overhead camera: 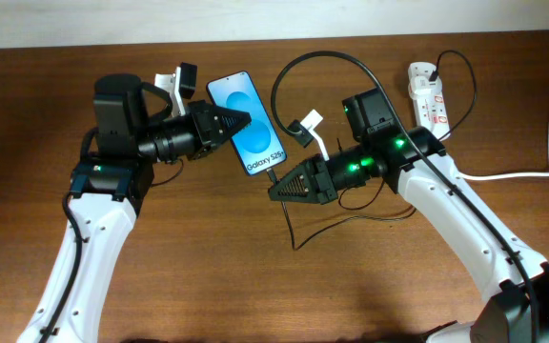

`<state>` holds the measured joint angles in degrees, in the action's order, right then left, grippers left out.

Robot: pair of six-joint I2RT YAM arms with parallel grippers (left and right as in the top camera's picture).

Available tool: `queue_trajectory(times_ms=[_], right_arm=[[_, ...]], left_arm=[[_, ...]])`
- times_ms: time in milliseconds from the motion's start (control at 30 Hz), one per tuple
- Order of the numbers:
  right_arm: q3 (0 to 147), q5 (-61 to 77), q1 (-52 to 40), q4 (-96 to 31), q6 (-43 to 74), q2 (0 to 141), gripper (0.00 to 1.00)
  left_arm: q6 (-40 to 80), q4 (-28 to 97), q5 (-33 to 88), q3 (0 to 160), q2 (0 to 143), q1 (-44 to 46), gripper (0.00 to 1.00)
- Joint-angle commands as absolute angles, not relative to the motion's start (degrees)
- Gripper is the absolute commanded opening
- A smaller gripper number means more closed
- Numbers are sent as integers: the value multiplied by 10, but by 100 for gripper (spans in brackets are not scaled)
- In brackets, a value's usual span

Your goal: Plug charger to phone and switch on socket

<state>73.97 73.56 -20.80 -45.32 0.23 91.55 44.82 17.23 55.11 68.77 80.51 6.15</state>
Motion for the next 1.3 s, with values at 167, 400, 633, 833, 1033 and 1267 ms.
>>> queue_trajectory(times_ms=[167, 400, 633, 833, 1033, 1267], right_arm=[[742, 752, -209, -425, 1, 904, 4], [742, 752, -209, -382, 27, 904, 4], [742, 753, -210, -290, 110, 904, 4], [742, 770, -210, -209, 166, 904, 4], [742, 778, -210, -195, 171, 904, 4], [742, 778, -210, -205, 192, 904, 19]], left_arm=[[410, 193, 604, 694, 801, 63, 0], [391, 194, 648, 694, 801, 64, 0], [385, 194, 654, 694, 801, 93, 0], [300, 301, 654, 694, 801, 107, 0], [281, 333, 667, 694, 801, 107, 0], [282, 295, 660, 694, 801, 107, 0]])
